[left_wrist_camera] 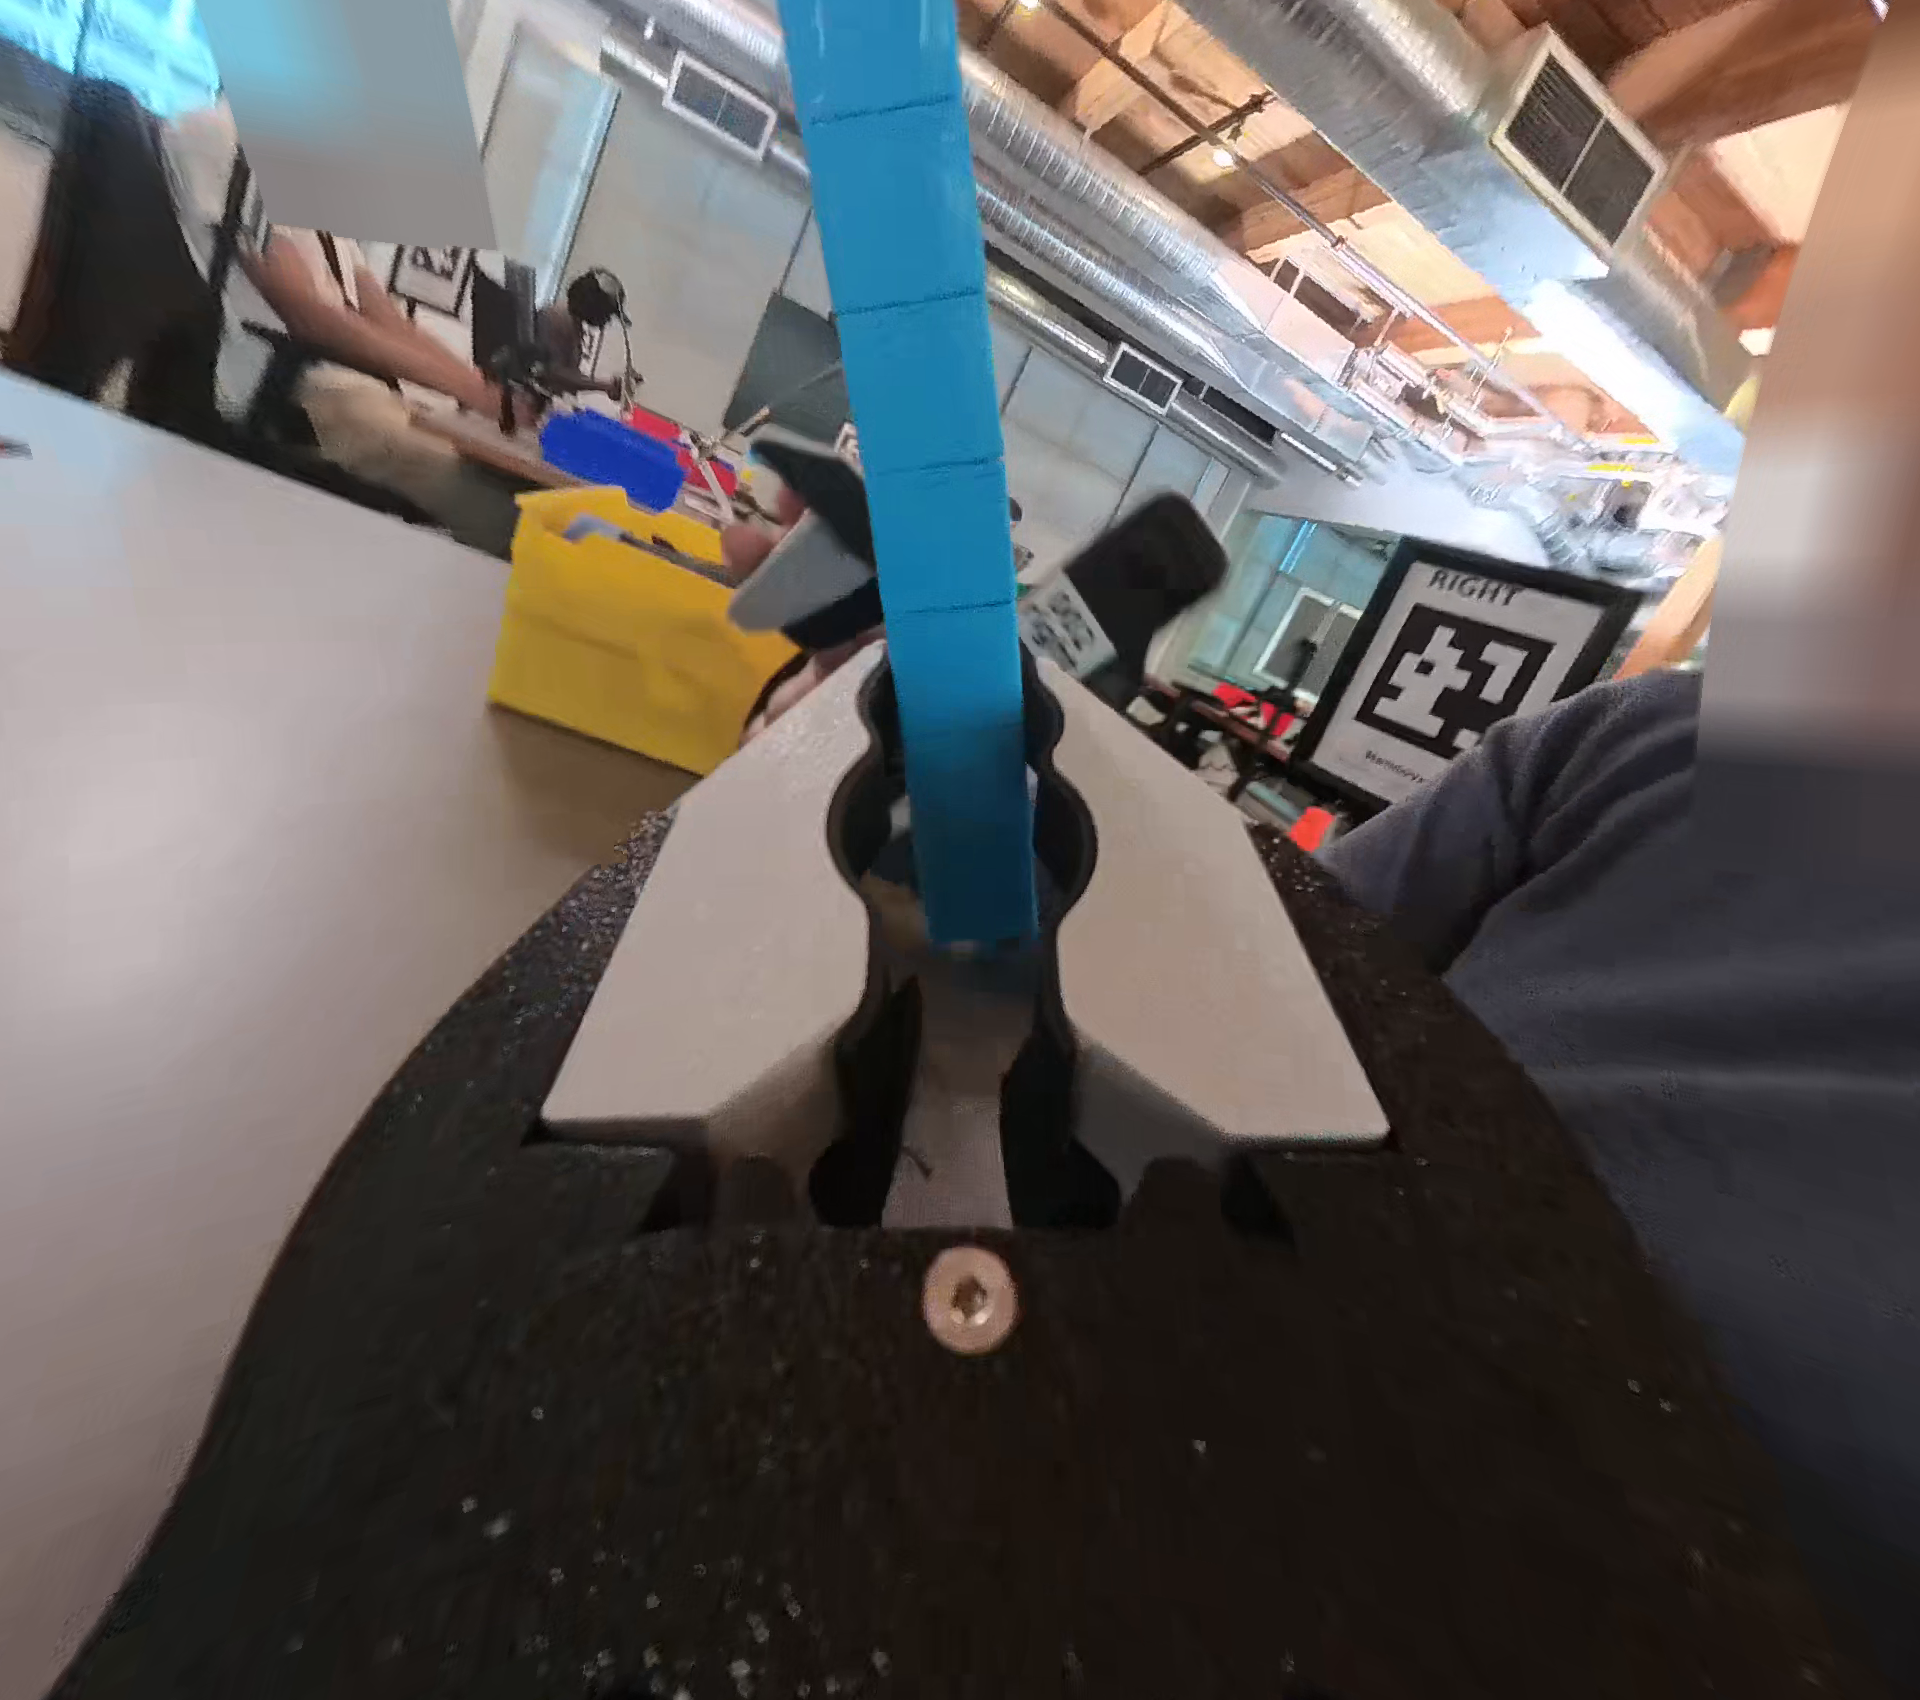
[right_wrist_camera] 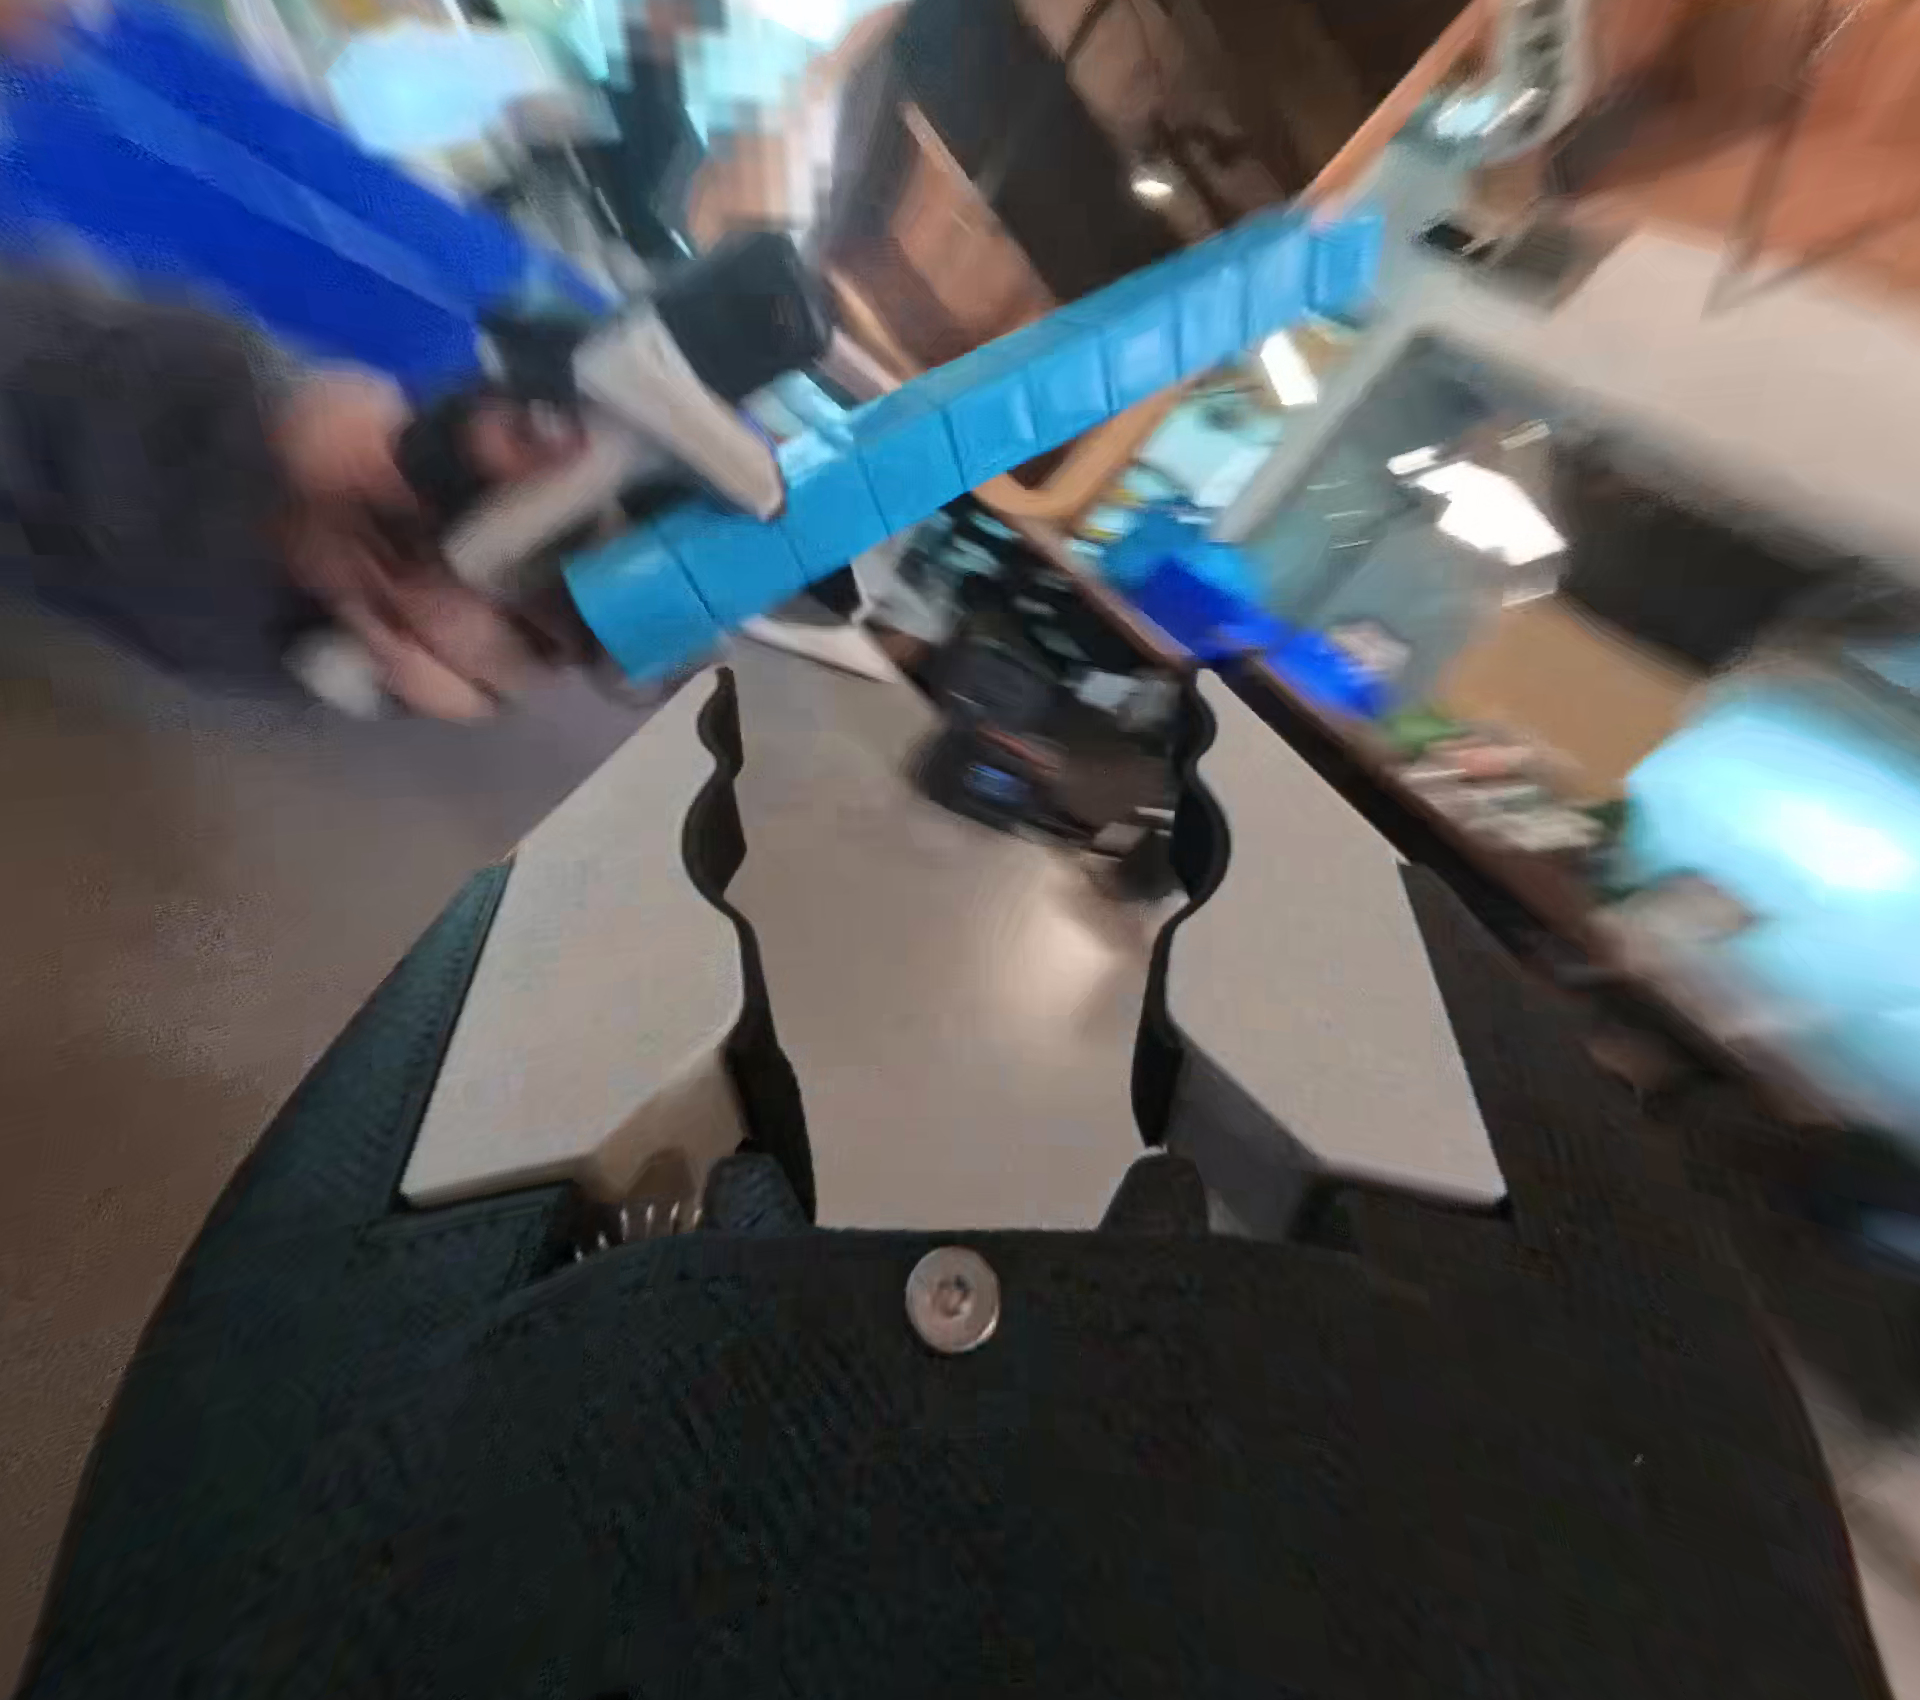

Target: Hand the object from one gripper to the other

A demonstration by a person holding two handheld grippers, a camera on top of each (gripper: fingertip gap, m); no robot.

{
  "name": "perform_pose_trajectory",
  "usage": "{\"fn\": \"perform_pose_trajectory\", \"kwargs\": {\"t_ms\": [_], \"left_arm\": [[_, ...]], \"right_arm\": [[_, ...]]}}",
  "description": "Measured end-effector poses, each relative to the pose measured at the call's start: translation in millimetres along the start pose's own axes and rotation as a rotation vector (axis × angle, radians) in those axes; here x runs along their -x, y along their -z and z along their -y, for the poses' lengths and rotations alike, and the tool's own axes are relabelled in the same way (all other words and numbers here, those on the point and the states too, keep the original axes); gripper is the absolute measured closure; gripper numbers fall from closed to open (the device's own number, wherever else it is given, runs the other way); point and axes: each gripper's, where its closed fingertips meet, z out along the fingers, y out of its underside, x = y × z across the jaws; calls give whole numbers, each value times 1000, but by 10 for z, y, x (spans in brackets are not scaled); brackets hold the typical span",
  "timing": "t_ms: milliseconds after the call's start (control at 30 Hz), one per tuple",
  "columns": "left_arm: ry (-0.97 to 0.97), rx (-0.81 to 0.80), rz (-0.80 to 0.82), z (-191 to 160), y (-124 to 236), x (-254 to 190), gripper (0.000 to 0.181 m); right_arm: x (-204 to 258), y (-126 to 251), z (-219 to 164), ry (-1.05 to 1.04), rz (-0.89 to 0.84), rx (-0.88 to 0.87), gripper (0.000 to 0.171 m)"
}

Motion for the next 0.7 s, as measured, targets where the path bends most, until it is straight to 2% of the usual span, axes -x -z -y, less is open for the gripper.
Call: {"fn": "perform_pose_trajectory", "kwargs": {"t_ms": [67,133,233,300,400,433,467,500,567,633,700], "left_arm": [[-94,8,12,-6,-15,-28,162],[-193,37,21,-55,-35,-48,162],[-308,134,44,-210,-77,-37,162],[-377,221,70,-354,-115,2,162],[-428,314,88,-536,-179,46,162],[-426,335,85,-580,-191,52,162],[-412,349,77,-615,-198,50,162],[-377,350,83,-626,-201,63,162],[-252,316,106,-577,-211,106,158],[-119,228,144,-432,-206,196,113],[-96,136,191,-275,-133,285,95]], "right_arm": [[54,26,131,-360,152,-91,92],[60,50,229,-614,261,-159,92],[48,80,335,-843,363,-235,92],[98,86,365,-912,428,-236,96],[261,77,342,-864,494,-180,113],[314,74,322,-821,502,-159,124],[344,66,295,-774,491,-141,144],[342,53,269,-734,464,-128,151],[308,50,245,-682,426,-117,152],[244,48,227,-616,367,-117,152],[114,30,186,-497,240,-111,152]]}}
